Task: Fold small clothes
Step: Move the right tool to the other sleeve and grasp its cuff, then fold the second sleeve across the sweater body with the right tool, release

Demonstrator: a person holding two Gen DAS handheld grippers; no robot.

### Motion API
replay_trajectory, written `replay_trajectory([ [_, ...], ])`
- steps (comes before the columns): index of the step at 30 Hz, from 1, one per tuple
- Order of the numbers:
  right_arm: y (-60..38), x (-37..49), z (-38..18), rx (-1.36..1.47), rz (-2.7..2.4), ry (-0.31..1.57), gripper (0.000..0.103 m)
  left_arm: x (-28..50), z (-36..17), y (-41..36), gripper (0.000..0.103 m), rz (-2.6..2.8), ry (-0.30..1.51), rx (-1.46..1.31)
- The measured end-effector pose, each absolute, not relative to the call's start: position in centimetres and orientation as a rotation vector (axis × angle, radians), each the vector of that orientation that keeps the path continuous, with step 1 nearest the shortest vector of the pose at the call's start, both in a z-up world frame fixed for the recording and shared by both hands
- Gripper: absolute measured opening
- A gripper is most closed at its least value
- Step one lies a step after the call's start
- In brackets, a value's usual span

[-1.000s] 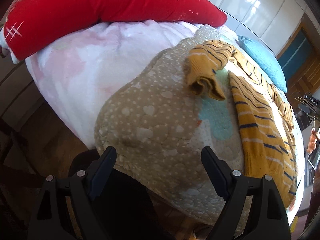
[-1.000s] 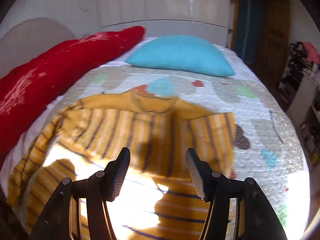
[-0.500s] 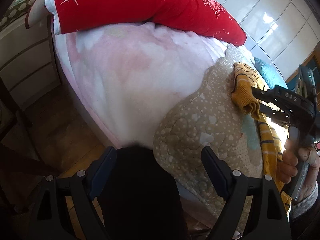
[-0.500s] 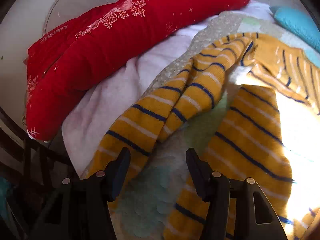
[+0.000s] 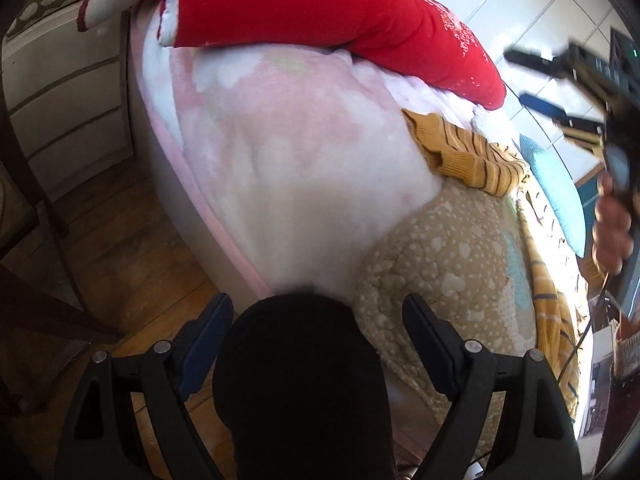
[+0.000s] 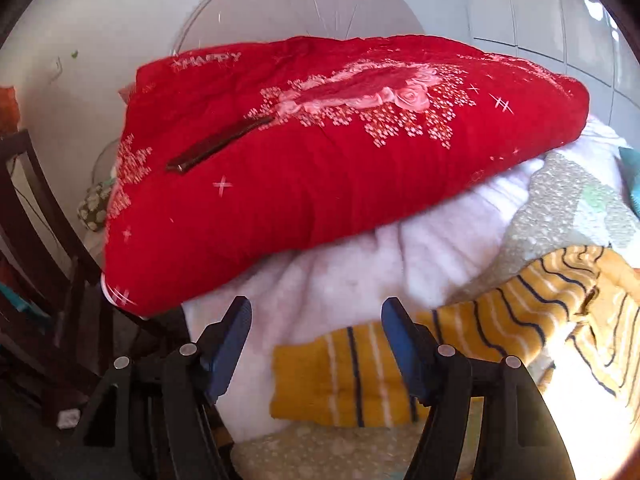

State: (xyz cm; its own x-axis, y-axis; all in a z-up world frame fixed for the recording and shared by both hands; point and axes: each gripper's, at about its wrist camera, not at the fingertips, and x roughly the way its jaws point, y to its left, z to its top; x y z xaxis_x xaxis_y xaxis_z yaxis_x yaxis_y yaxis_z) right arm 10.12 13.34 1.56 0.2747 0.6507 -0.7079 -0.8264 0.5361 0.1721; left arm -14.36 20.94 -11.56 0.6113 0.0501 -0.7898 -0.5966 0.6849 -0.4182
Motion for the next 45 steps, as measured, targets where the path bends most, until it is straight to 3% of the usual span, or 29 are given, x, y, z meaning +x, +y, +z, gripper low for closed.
replay_trajectory([
  [6,13.5,4.7,-3.3,-0.649,1.079,0.765,0.072,-14.3,-12.3,21.4,0.086,0.421,0.853,-0.748],
  [10,15.2,1.8,-6.6,-0.926,0.988,0.58,0.07,-14.2,-12.3,21.3,0.086,0.423,0.858,-0.736],
  [11,15.7,1.7,-7.4,-0.964,0.958,0.553,0.065,-14.2,-12.3,21.2,0.086,0.422,0.858,-0.735],
  [15,17.0,3.8,-8.8,-0.918,0.924,0.616,0.016,-14.1,-12.3,21.1,0.086,0.413,0.856,-0.74],
  [18,16.5,5.2,-7.0,-0.776,0.916,0.655,0.011,-13.9,-11.9,20.9,0.086,0.405,0.856,-0.727],
  [23,10.3,12.7,0.9,-0.376,0.798,0.657,0.011,-13.6,-11.3,20.3,0.086,0.399,0.849,-0.716],
  [29,-9.3,24.9,7.3,0.106,0.407,0.718,0.011,-12.8,-10.5,19.3,0.086,0.373,0.842,-0.681],
  [38,-35.9,29.3,-1.0,0.424,-0.08,0.896,0.012,-9.6,-9.7,16.6,0.086,0.317,0.891,-0.603],
  [41,-40.4,28.7,-4.3,0.506,-0.107,0.968,0.018,-8.5,-8.8,15.3,0.086,0.294,0.895,-0.555],
  [42,-41.4,28.4,-4.8,0.536,-0.119,0.976,0.032,-8.2,-8.4,14.8,0.086,0.287,0.895,-0.538],
  [44,-43.4,27.5,-4.8,0.556,-0.106,0.966,0.049,-7.5,-7.8,13.8,0.086,0.273,0.895,-0.503],
  [45,-44.1,26.8,-4.3,0.545,-0.098,0.951,0.052,-7.2,-7.5,13.3,0.086,0.264,0.897,-0.486],
])
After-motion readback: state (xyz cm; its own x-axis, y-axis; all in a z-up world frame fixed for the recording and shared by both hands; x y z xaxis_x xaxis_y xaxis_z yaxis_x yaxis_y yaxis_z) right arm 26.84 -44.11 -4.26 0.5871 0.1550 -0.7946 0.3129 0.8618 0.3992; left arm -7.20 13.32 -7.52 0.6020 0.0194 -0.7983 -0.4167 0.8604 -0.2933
